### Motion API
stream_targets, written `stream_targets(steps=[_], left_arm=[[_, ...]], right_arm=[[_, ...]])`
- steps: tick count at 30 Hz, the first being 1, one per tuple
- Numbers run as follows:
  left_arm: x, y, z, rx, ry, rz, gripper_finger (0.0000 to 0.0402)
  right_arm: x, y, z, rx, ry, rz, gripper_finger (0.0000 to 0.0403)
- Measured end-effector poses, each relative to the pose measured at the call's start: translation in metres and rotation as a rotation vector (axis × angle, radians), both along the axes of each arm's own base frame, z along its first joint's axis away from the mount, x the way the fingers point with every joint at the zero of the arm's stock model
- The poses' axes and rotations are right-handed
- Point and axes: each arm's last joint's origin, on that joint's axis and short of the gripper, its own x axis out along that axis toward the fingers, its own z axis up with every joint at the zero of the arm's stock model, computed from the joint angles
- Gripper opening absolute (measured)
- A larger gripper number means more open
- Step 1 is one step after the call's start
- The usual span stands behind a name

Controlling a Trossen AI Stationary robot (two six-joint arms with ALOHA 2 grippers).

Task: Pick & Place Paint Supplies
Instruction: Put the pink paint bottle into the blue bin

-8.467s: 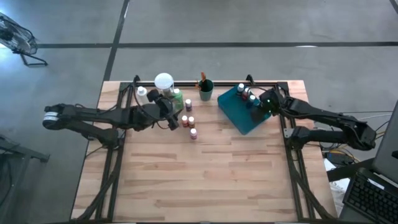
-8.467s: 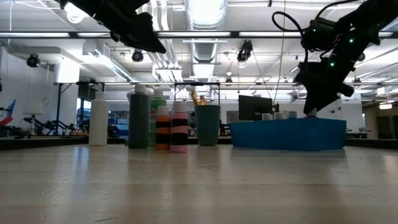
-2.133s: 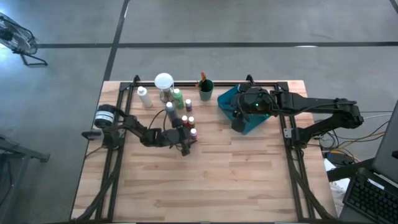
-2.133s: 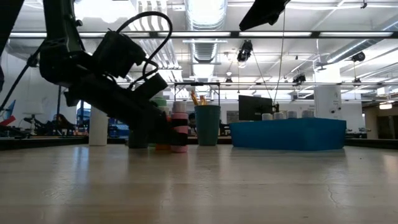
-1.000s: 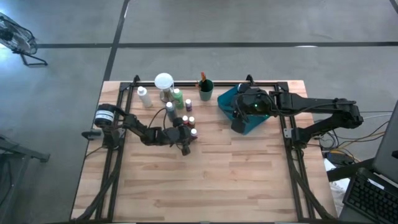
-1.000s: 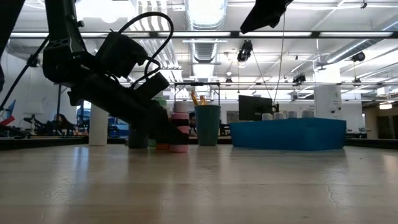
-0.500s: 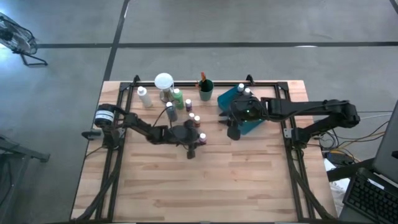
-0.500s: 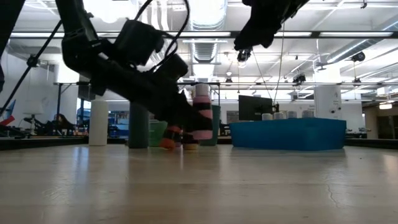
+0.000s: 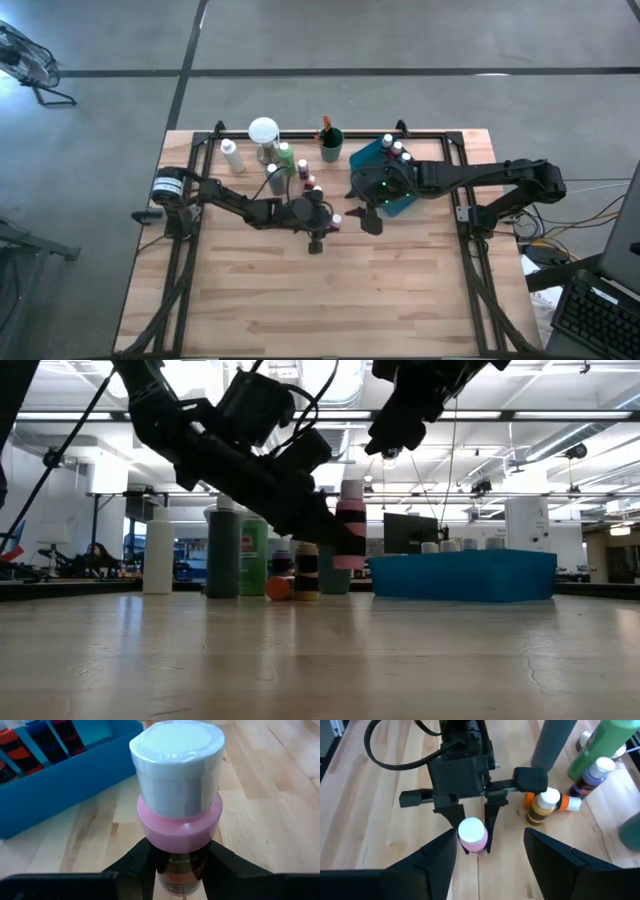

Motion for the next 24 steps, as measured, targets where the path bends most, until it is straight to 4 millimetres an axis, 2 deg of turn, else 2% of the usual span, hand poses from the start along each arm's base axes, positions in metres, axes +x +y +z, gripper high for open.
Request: stream_targets(steps=[8, 17, 24], left_arm=[[0.008, 0.004, 0.013, 0.010, -0.043, 0.006, 0.0122], [0.019, 0.008, 0.028, 0.038, -0.082, 0.006, 0.0122], [0.021, 0.008, 0.031, 0.054, -0.054, -0.002, 0.0122]], right_arm=[[0.002, 0.005, -0.009, 0.013, 0.022, 0.011, 0.0240], [0.009, 0.007, -0.019, 0.015, 0.054, 0.017, 0.0216], [0.011, 0.007, -0.015, 0.009, 0.045, 0.018, 0.0202]])
